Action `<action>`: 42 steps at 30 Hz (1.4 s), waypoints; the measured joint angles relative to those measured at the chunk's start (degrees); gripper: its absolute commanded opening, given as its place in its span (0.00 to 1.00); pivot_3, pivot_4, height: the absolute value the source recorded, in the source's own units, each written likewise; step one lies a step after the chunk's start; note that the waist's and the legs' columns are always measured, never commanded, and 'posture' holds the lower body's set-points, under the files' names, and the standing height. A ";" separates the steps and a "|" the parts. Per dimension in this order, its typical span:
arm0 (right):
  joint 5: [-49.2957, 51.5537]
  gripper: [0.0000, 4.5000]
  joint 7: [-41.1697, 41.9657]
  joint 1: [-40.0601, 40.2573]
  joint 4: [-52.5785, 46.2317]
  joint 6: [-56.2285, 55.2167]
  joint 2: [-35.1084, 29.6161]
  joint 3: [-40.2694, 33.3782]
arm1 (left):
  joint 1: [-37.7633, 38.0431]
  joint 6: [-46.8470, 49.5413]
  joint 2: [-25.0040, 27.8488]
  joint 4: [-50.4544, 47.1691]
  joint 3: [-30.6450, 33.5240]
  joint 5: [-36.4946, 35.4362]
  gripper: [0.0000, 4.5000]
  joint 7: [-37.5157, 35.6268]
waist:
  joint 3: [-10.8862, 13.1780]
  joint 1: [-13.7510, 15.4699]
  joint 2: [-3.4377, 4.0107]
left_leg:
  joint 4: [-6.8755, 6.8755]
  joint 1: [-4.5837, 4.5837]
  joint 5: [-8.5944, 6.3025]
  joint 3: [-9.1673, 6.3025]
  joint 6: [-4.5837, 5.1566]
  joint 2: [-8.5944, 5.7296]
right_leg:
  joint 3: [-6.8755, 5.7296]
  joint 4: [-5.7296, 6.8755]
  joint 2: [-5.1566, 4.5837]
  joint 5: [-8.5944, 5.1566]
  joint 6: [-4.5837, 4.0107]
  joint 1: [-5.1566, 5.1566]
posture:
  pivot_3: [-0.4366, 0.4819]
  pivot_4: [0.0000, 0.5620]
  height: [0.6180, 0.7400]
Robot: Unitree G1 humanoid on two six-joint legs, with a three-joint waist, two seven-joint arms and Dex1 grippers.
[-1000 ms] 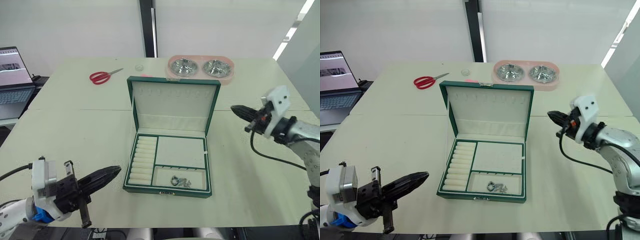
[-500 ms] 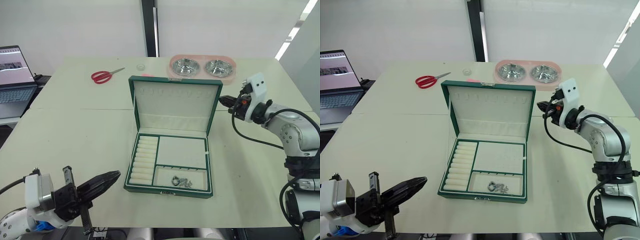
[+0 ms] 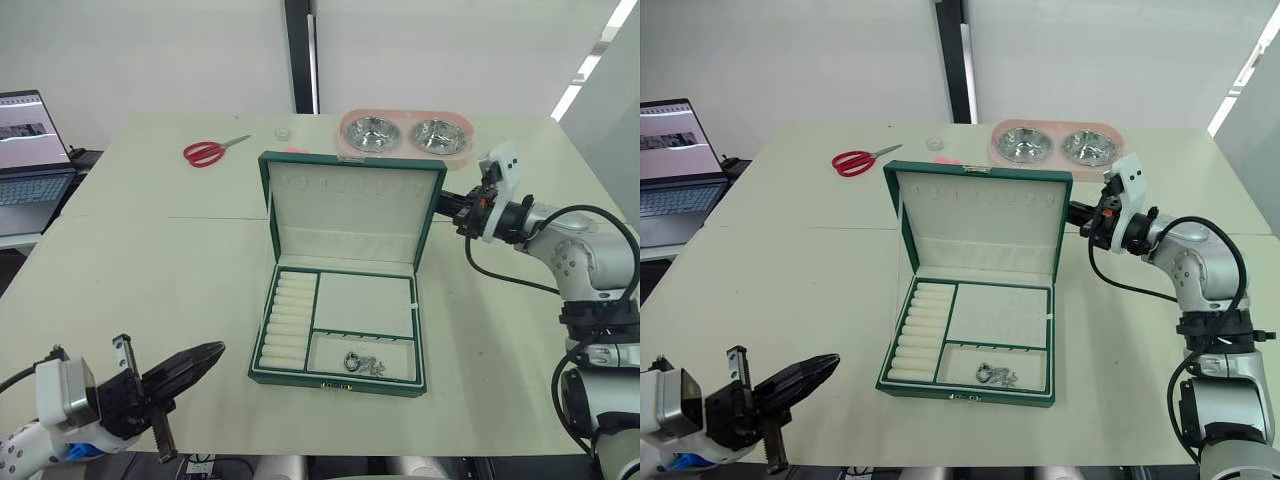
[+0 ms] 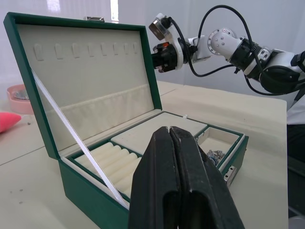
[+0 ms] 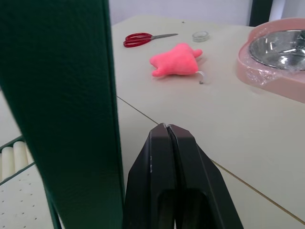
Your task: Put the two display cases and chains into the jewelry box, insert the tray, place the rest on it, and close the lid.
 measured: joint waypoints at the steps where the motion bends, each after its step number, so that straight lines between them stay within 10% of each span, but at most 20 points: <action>1: 0.07 0.01 0.50 0.00 0.00 0.04 -0.10 0.00 | -0.35 0.00 0.04 0.13 -0.01 -0.06 0.00 0.00 | 0.00 0.00 0.00 | 0.00 0.00 0.00 0.00 0.00 0.00 | 0.00 0.00 0.00 0.00 0.00 0.00 | 0.48 0.27 1.00; 24: 9.45 0.01 8.45 6.05 -12.82 7.18 -10.30 -2.15 | 0.55 7.81 7.53 -4.82 1.81 -5.23 0.00 5.02 | 0.02 -0.05 0.03 | -0.01 -0.02 -0.02 -0.02 0.03 0.01 | -0.03 -0.03 -0.01 0.00 0.00 -0.01 | 0.48 0.27 1.00; 42: 18.67 0.01 15.84 13.07 -22.26 13.21 -24.90 -7.08 | 8.80 6.20 9.20 3.52 11.16 -5.92 0.00 -9.13 | 0.12 0.03 0.05 | -0.01 -0.03 -0.09 0.00 0.13 0.00 | -0.03 -0.08 -0.07 -0.01 0.00 -0.03 | 0.48 0.27 1.00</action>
